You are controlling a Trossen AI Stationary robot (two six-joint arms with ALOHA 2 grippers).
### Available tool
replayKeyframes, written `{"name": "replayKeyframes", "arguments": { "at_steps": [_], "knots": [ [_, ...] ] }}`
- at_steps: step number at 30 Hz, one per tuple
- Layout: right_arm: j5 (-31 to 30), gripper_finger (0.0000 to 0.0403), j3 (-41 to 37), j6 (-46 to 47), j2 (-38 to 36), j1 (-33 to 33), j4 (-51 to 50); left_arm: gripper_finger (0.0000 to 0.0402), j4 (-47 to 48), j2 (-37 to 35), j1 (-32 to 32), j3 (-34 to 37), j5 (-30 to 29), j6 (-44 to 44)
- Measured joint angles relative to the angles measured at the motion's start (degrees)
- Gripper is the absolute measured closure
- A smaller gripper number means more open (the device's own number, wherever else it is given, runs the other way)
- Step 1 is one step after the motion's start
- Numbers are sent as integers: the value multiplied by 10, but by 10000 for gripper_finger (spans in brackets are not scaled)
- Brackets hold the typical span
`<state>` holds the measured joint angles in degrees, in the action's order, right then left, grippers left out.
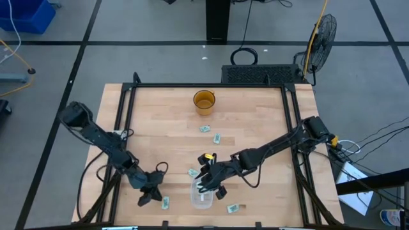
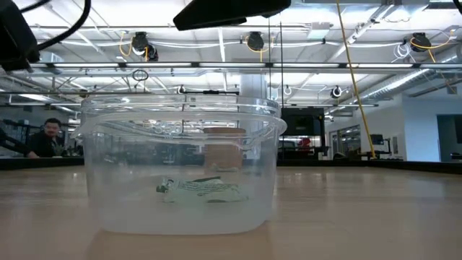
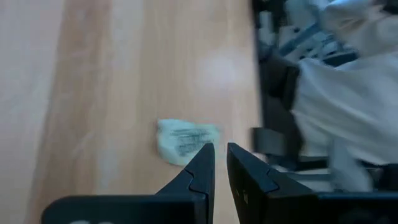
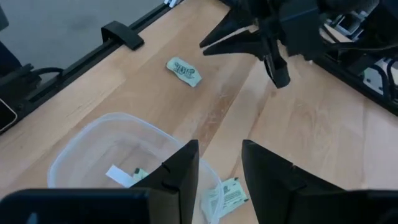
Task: Pick and place Stevia / Truvia into bins
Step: Put the green stevia packet into the transparent container
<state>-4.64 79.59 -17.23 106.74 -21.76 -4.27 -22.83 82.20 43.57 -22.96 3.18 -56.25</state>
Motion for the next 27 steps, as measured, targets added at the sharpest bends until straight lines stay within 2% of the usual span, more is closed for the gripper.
{"name": "replayKeyframes", "arguments": {
  "at_steps": [3,7,12,16,18,20,23,27],
  "knots": [
    [0,289,0,0,0,1,-7,354,8,32,0,-18,-12,4],
    [0,289,0,0,0,0,-8,354,6,52,-2,-41,-98,39],
    [0,289,0,0,0,0,-8,355,7,52,-5,-50,-124,194],
    [0,289,0,0,0,0,-8,355,26,51,23,-58,-142,371],
    [0,289,0,0,0,0,-9,355,55,51,37,-64,-141,413],
    [0,289,0,0,0,0,-11,355,92,51,46,-71,-142,409],
    [0,289,0,0,0,0,-14,355,136,52,49,-73,-157,331],
    [0,289,0,-2,0,0,-14,355,148,52,33,-73,-170,240]
  ]
}}
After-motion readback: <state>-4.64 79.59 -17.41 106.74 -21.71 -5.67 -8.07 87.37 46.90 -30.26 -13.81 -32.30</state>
